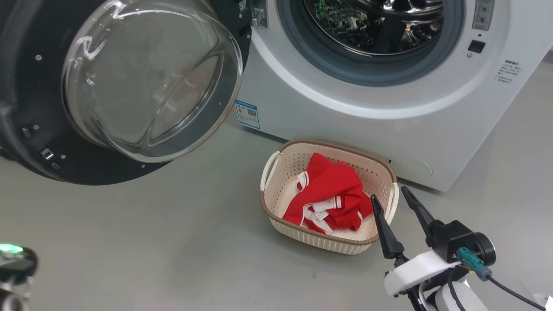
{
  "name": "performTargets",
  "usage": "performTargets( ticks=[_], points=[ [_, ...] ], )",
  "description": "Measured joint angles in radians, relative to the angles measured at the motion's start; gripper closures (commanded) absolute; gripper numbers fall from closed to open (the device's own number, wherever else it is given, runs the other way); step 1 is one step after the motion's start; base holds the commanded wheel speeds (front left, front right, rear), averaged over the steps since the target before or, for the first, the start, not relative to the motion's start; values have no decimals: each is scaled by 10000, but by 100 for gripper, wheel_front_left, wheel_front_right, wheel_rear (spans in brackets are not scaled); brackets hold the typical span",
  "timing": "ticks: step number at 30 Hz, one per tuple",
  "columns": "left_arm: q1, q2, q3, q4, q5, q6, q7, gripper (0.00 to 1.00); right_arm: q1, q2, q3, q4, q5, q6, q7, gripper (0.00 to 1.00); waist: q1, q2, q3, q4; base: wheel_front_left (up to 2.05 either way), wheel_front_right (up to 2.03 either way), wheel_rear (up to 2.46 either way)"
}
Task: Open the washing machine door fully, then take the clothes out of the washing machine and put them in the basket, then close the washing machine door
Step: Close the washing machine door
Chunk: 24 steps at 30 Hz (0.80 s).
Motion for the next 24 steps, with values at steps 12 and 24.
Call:
performTargets(
  ticks=[12,24],
  points=[
    [-1273,2468,1843,2493,-1152,1083,913,100,-597,-155,25,-96,-307,0,0,0,0,0,797,-440,0,0,0],
    [-2080,4069,1707,4412,-1400,1981,2220,100,-1084,-554,6,-207,-516,12,61,0,0,0,1732,-1066,0,0,0]
  ],
)
